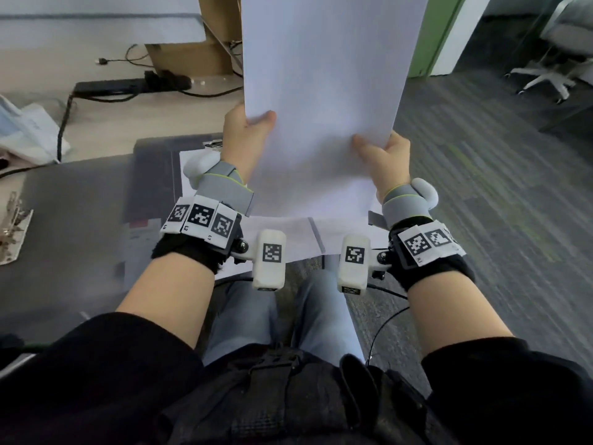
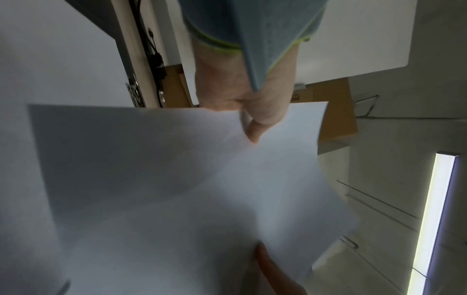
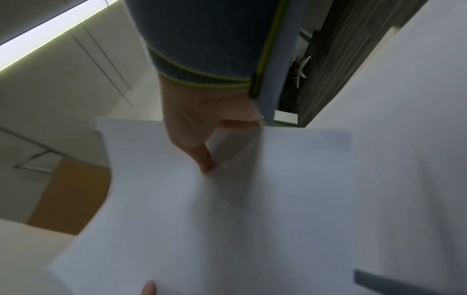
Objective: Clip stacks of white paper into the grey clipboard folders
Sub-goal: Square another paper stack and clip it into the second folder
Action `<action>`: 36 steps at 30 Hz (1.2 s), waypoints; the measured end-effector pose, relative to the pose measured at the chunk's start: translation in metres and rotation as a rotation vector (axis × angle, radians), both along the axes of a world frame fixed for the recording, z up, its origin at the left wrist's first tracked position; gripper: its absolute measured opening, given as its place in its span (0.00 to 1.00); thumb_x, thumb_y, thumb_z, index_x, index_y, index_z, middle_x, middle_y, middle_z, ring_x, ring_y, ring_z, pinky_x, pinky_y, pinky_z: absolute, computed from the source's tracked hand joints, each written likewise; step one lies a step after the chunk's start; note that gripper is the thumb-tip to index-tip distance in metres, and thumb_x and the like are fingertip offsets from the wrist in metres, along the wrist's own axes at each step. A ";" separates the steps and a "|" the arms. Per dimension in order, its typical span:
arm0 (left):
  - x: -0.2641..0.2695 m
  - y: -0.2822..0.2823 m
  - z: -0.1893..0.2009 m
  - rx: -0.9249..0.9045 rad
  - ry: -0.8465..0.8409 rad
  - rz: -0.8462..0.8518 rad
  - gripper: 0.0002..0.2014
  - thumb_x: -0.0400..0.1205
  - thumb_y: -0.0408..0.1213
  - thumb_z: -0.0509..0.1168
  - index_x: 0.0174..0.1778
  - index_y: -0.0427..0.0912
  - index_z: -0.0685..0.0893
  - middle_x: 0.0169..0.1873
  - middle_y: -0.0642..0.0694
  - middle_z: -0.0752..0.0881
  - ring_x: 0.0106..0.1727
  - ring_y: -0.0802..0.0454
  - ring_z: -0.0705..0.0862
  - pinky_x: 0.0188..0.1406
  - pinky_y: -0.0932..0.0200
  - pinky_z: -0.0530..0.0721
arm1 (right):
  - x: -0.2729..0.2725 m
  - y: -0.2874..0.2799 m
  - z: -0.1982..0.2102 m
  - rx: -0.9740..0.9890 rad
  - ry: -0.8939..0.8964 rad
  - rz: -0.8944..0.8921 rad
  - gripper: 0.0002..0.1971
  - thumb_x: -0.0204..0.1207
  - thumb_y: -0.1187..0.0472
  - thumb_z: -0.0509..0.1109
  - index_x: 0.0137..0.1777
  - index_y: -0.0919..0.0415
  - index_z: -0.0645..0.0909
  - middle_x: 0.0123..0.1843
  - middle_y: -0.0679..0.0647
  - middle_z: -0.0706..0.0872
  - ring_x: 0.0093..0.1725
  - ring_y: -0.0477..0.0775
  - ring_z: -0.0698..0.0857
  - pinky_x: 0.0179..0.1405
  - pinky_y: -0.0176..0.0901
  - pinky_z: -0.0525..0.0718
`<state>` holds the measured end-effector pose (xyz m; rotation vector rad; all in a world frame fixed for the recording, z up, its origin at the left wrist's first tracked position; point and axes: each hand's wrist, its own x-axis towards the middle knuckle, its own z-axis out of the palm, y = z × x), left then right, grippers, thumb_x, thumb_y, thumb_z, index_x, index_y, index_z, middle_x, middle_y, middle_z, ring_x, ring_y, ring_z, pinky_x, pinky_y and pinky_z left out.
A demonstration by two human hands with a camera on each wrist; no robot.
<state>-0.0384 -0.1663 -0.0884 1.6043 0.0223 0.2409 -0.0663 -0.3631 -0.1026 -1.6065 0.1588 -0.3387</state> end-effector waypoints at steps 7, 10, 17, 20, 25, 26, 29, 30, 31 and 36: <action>-0.023 0.089 -0.020 0.148 0.168 0.212 0.11 0.67 0.38 0.61 0.43 0.43 0.81 0.42 0.43 0.84 0.41 0.49 0.81 0.42 0.57 0.78 | 0.007 0.073 -0.014 -0.082 0.320 0.321 0.06 0.73 0.69 0.70 0.41 0.57 0.83 0.37 0.51 0.85 0.35 0.51 0.83 0.39 0.39 0.81; -0.035 0.122 -0.030 0.203 0.239 0.251 0.11 0.71 0.36 0.62 0.47 0.40 0.82 0.42 0.44 0.84 0.42 0.47 0.81 0.43 0.57 0.78 | 0.006 0.105 -0.018 -0.028 0.363 0.392 0.09 0.77 0.69 0.67 0.56 0.65 0.82 0.39 0.52 0.86 0.37 0.52 0.84 0.38 0.40 0.84; -0.080 0.223 -0.055 0.207 0.298 0.373 0.18 0.73 0.28 0.65 0.59 0.31 0.83 0.50 0.39 0.85 0.49 0.48 0.81 0.44 0.61 0.82 | -0.006 0.207 -0.031 -0.117 0.449 0.445 0.15 0.78 0.70 0.64 0.64 0.72 0.78 0.44 0.59 0.84 0.34 0.55 0.81 0.39 0.43 0.82; -0.097 0.268 -0.063 0.188 0.296 0.502 0.18 0.77 0.22 0.63 0.64 0.28 0.79 0.46 0.43 0.82 0.45 0.52 0.80 0.47 0.63 0.81 | -0.010 0.243 -0.039 -0.134 0.516 0.480 0.16 0.79 0.69 0.65 0.65 0.72 0.78 0.37 0.55 0.82 0.35 0.56 0.81 0.44 0.48 0.82; -0.115 0.325 -0.074 0.167 0.309 0.666 0.15 0.76 0.28 0.62 0.58 0.35 0.85 0.44 0.46 0.85 0.42 0.52 0.81 0.43 0.60 0.81 | -0.011 0.279 -0.045 -0.244 0.562 0.505 0.17 0.80 0.67 0.65 0.67 0.71 0.75 0.48 0.61 0.81 0.46 0.56 0.80 0.47 0.47 0.78; -0.119 0.334 -0.075 0.174 0.316 0.686 0.15 0.76 0.28 0.62 0.57 0.36 0.86 0.46 0.44 0.87 0.46 0.50 0.83 0.49 0.57 0.83 | -0.012 0.286 -0.046 -0.266 0.555 0.509 0.18 0.79 0.68 0.65 0.68 0.73 0.74 0.49 0.63 0.82 0.48 0.55 0.79 0.48 0.46 0.78; -0.123 0.356 -0.084 0.197 0.367 0.687 0.15 0.77 0.27 0.63 0.59 0.37 0.85 0.58 0.39 0.88 0.62 0.45 0.85 0.68 0.50 0.81 | -0.012 0.305 -0.052 -0.262 0.561 0.537 0.24 0.77 0.70 0.66 0.74 0.73 0.70 0.52 0.59 0.84 0.53 0.56 0.78 0.42 0.33 0.82; -0.122 0.358 -0.085 0.206 0.392 0.663 0.15 0.78 0.29 0.64 0.60 0.37 0.84 0.60 0.40 0.87 0.64 0.45 0.84 0.70 0.49 0.79 | -0.009 0.308 -0.051 -0.257 0.604 0.517 0.28 0.77 0.71 0.65 0.77 0.71 0.66 0.61 0.61 0.83 0.59 0.59 0.78 0.48 0.31 0.82; -0.120 0.358 -0.086 0.220 0.409 0.639 0.15 0.79 0.31 0.64 0.62 0.37 0.83 0.61 0.40 0.86 0.65 0.46 0.83 0.71 0.50 0.78 | -0.008 0.309 -0.044 -0.317 0.595 0.490 0.31 0.77 0.72 0.64 0.81 0.65 0.61 0.69 0.63 0.78 0.68 0.62 0.76 0.60 0.32 0.77; -0.109 0.363 -0.081 0.210 0.471 0.547 0.22 0.79 0.21 0.52 0.68 0.33 0.78 0.67 0.37 0.82 0.70 0.44 0.79 0.74 0.49 0.75 | -0.015 0.319 -0.041 -0.757 0.460 0.518 0.35 0.78 0.72 0.61 0.83 0.56 0.55 0.73 0.64 0.73 0.78 0.64 0.67 0.75 0.40 0.64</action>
